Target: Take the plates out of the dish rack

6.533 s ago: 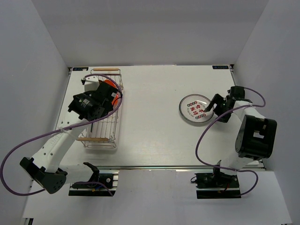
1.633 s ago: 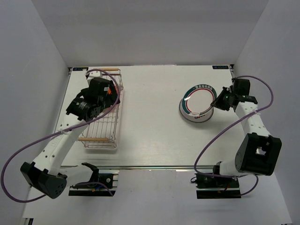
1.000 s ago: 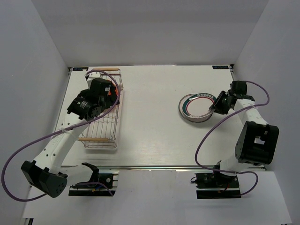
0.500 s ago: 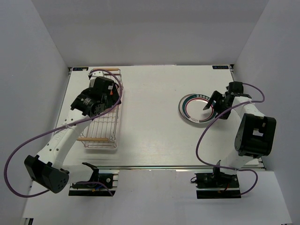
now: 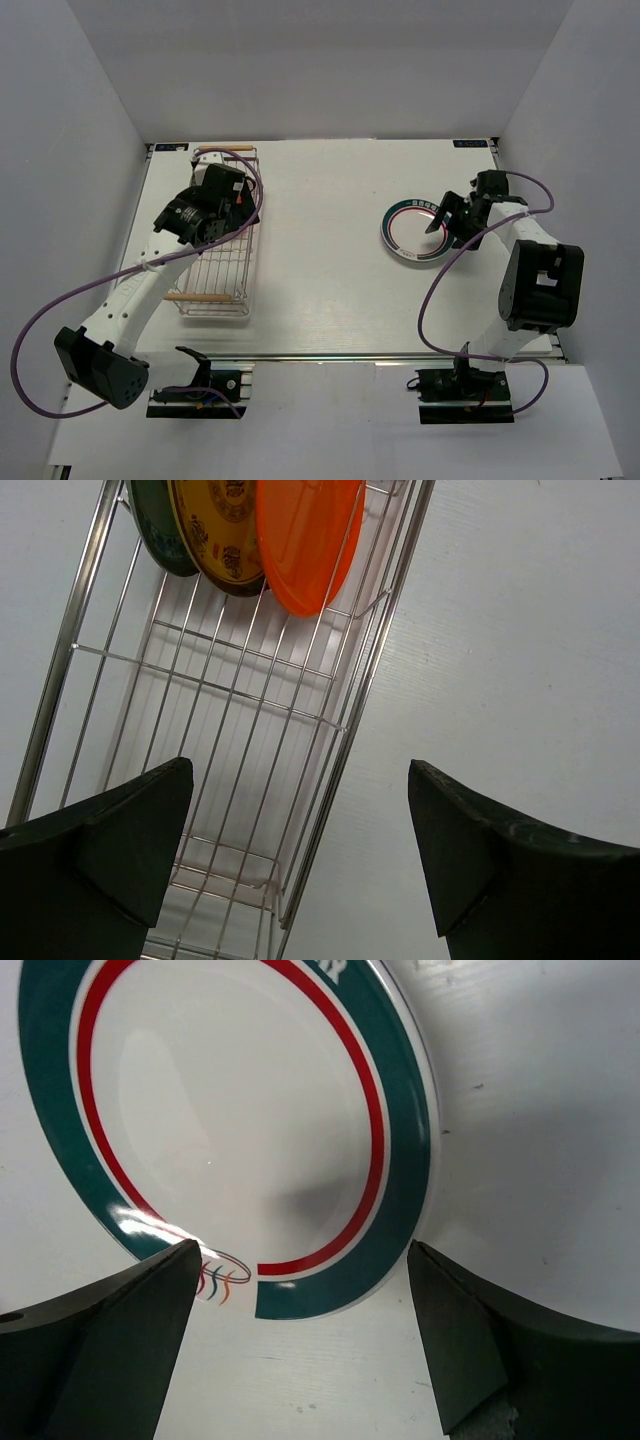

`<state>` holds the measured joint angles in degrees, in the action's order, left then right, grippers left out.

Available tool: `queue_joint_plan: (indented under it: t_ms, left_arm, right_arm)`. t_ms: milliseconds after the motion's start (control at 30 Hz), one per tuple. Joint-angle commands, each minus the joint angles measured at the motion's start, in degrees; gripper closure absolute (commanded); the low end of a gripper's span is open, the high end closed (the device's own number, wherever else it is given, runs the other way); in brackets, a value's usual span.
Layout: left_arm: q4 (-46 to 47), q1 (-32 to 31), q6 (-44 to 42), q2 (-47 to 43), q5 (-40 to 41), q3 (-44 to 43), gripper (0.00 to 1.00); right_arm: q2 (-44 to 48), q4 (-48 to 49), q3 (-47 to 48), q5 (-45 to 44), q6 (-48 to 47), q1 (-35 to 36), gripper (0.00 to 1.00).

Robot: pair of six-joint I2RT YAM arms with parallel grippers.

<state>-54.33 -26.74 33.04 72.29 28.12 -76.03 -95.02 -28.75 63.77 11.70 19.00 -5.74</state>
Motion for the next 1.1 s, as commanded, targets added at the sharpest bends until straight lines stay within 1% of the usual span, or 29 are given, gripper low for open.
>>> queue_joint_plan:
  t_ms: [0,67,133,200,300,400,500,567,600,667,700,767,800,900,1033,1067]
  left_arm:
    - [-0.8,-0.2,0.2,-1.0,1.1,-1.9,0.02]
    - [-0.7,-0.2,0.0,-1.3,1.2,-2.0,0.02]
    - [-0.8,-0.2,-0.1,-1.4,1.5,-2.1,0.02]
    - [-0.7,0.4,-0.2,-1.4,1.6,-2.3,0.02]
    - [-0.5,0.4,-0.2,-0.3,2.6,-3.1,0.02]
    - [0.2,0.4,-0.5,1.0,4.9,-3.8,0.02]
    - [0.3,0.9,-1.0,3.6,7.6,-4.9,0.02]
    - [3.0,1.5,-2.3,5.0,8.4,-4.0,0.02]
    - [5.2,1.5,-3.0,5.7,8.7,-3.7,0.02]
    - [4.8,2.3,-1.9,7.8,9.7,-5.3,0.02]
    - [6.4,3.1,-1.9,8.1,9.6,-5.5,0.02]
    - [8.3,4.5,-3.2,8.7,7.8,-5.4,0.02]
    - [11.1,5.0,-5.1,8.8,7.1,-5.0,0.02]
    - [13.0,6.4,-6.5,10.1,4.8,-4.9,0.02]
    - [15.5,10.1,-8.2,12.3,2.7,-4.0,0.02]
    - [16.6,10.7,-8.4,13.0,0.6,-2.9,0.02]
  right_arm:
    - [-0.8,0.0,3.1,-1.3,-1.2,0.6,0.11]
    - [-1.8,-1.6,4.2,-2.6,-0.8,0.6,0.11]
    - [-1.8,-2.7,4.6,-6.0,0.0,0.3,0.11]
    - [-0.6,-3.4,4.1,-10.5,1.5,0.2,0.11]
    - [2.2,-3.5,3.6,-15.0,3.0,0.1,0.11]
    - [5.5,-3.3,2.7,-17.3,4.0,-0.1,0.11]
    - [9.0,-2.5,1.6,-18.3,4.4,-0.1,0.11]
    - [11.4,-1.7,0.8,-18.3,5.1,-0.1,0.11]
    - [12.4,0.1,-0.6,-18.1,5.8,-0.1,0.11]
    - [14.7,2.0,-1.9,-17.1,6.1,-0.2,0.11]
    - [15.2,2.7,-2.2,-17.0,6.2,-0.2,0.11]
    - [16.0,2.5,-2.1,-16.7,6.0,-0.2,0.11]
    - [16.1,2.0,-2.0,-16.6,5.9,-0.2,0.11]
    - [16.5,1.5,-1.9,-16.7,5.4,-0.3,0.11]
    - [17.5,1.8,-3.1,-16.5,5.5,-0.2,0.11]
    - [17.7,1.9,-3.3,-16.4,5.6,-0.2,0.11]
